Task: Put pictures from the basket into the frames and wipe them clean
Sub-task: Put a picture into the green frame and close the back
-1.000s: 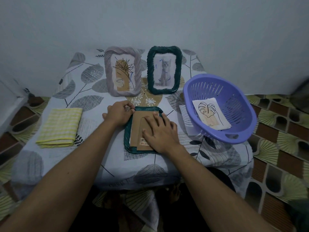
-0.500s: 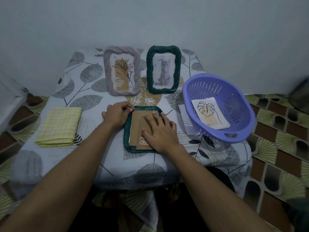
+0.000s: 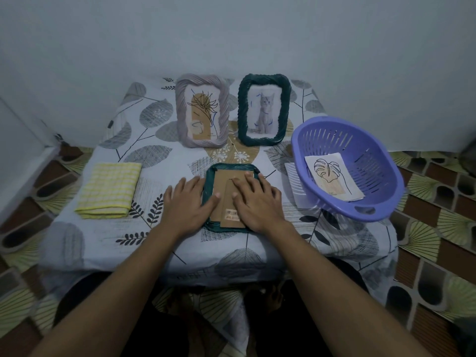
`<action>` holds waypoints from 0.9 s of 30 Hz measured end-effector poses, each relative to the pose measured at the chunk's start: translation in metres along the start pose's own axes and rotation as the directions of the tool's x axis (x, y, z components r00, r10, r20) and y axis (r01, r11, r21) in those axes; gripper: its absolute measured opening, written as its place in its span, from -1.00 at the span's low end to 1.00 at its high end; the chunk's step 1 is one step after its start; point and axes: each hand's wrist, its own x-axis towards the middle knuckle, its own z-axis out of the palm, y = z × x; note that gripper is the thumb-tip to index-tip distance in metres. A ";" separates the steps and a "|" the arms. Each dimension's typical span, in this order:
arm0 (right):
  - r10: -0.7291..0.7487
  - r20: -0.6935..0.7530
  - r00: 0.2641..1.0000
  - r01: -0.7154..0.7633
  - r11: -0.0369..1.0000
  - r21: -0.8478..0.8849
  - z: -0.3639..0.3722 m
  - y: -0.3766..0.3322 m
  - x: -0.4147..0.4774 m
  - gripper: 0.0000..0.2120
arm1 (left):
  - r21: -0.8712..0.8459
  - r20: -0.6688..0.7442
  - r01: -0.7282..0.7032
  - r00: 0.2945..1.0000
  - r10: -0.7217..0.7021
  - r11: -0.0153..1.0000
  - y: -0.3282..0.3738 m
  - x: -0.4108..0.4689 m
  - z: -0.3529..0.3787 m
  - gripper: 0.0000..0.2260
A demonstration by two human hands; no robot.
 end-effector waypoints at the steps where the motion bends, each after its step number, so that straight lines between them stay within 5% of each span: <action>1: -0.001 -0.008 1.000 0.001 1.000 0.003 0.000 0.000 0.000 -0.55 | 0.018 0.022 0.017 1.000 -0.017 1.000 0.001 -0.004 0.000 -0.25; 5: 0.008 -0.013 1.000 -0.007 1.000 0.027 -0.001 0.001 0.000 -0.58 | 0.099 0.037 0.027 0.999 -0.031 0.995 0.005 -0.010 -0.002 -0.07; 14: 0.086 0.096 0.992 -0.102 0.980 0.173 -0.013 -0.002 0.010 -0.59 | 0.094 -0.026 0.028 0.999 -0.026 0.995 0.007 -0.012 -0.002 -0.07; 21: 0.226 -0.182 0.957 -0.197 0.966 0.166 -0.028 0.003 0.017 -0.57 | 0.077 -0.039 0.037 0.999 -0.034 0.996 0.007 -0.012 -0.002 -0.08; 27: 0.267 -0.170 0.949 -0.265 0.964 0.037 -0.015 0.008 0.018 -0.54 | 0.081 -0.037 0.036 0.999 -0.033 0.996 0.007 -0.011 -0.002 -0.07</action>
